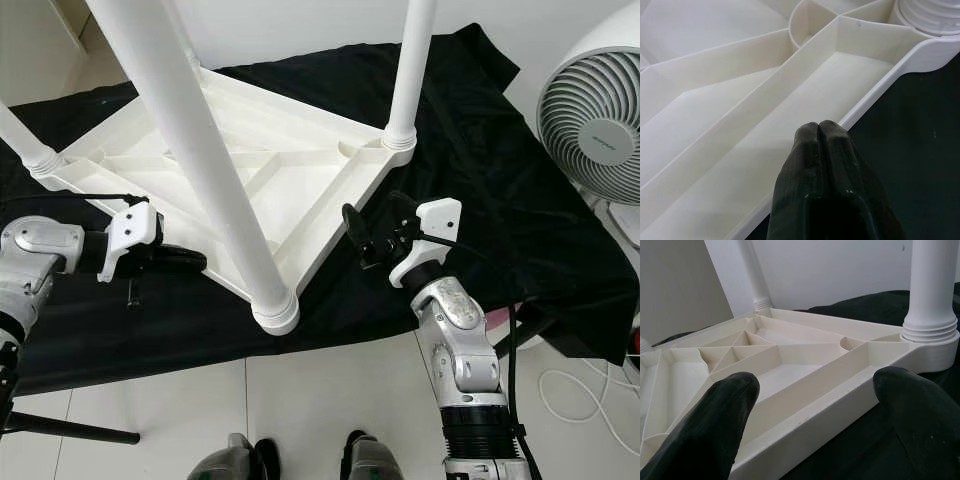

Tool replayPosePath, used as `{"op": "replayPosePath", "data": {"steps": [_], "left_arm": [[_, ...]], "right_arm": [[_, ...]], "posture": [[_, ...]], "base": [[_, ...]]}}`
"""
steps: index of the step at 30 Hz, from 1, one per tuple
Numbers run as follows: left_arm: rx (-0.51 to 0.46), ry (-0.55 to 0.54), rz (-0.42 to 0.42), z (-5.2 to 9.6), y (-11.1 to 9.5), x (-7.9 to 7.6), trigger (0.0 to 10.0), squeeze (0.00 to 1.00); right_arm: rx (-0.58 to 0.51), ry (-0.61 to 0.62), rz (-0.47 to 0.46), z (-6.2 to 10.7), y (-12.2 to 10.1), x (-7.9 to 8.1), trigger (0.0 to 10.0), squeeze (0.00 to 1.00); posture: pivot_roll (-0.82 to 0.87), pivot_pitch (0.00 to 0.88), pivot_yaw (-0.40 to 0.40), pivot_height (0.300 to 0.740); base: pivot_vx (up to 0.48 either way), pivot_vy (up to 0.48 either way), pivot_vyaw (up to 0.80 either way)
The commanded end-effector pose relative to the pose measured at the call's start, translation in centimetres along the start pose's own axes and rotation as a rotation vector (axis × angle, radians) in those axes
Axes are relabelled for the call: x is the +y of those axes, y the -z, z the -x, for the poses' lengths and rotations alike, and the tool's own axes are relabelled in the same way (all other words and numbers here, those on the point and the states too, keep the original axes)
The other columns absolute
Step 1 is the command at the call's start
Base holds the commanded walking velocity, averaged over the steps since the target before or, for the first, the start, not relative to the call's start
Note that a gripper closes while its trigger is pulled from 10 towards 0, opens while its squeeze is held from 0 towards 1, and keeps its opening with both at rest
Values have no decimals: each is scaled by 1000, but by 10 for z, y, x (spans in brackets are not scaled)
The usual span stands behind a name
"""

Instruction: Building children table

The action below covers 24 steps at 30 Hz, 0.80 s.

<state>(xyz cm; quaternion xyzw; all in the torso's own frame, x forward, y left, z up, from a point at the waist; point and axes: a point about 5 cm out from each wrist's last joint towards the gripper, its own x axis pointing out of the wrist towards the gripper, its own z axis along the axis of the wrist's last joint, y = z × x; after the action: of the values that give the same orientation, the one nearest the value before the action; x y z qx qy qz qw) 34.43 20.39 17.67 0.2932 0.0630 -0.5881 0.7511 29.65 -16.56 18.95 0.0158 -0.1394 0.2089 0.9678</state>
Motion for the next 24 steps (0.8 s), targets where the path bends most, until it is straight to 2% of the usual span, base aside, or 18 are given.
{"op": "replayPosePath", "data": {"steps": [1, 6, 7, 8, 9, 11, 12, 13, 14, 24], "left_arm": [[13, -93, 48, 7, 9, 1, 0, 0], [10, -104, 67, 9, 12, -1, 0, 0], [25, -92, 44, 8, 13, -3, 3961, 0], [25, -92, 44, 8, 13, -3, 3961, 0], [42, -79, 24, 6, 13, -4, 10000, 0], [45, -67, 20, 5, 11, -3, 10000, 0], [46, -51, 6, 4, 9, -2, 10000, 812], [43, -42, 1, 4, 7, -2, 10000, 812], [42, -15, -10, 4, 5, -2, 10000, 1000], [37, 78, -48, 1, -4, -3, 10000, 1000]], "right_arm": [[7, -16, -6, -2, 1, 5, 10000, 0], [6, -16, -9, -2, 1, 5, 10000, 0], [7, -19, -8, -2, 1, 5, 10000, 0], [7, -19, -8, -2, 1, 5, 10000, 0], [8, -21, -7, -3, 1, 5, 10000, 0], [8, -22, -5, -3, 1, 5, 10000, 0], [7, -22, -5, -3, 1, 5, 10000, 0], [6, -22, -5, -3, 1, 5, 10000, 0], [6, -21, -4, -3, 0, 5, 10000, 0], [6, 4, -4, 2, 0, 2, 10000, 0]], "posture": [[-116, 150, 142, 740], [-115, 146, 135, 740], [-112, 147, 135, 740], [-112, 147, 135, 740], [-113, 148, 135, 740], [-113, 148, 135, 740], [-113, 150, 133, 740], [-113, 150, 133, 740], [-114, 153, 135, 740], [-117, 173, 152, 740]], "base": [[0, 0, 0], [0, 0, 0], [0, 0, 0], [0, 0, 0], [0, 0, 0], [0, 0, 0], [0, 0, 0], [0, 0, 0], [0, 0, 0], [0, 0, 0]]}}
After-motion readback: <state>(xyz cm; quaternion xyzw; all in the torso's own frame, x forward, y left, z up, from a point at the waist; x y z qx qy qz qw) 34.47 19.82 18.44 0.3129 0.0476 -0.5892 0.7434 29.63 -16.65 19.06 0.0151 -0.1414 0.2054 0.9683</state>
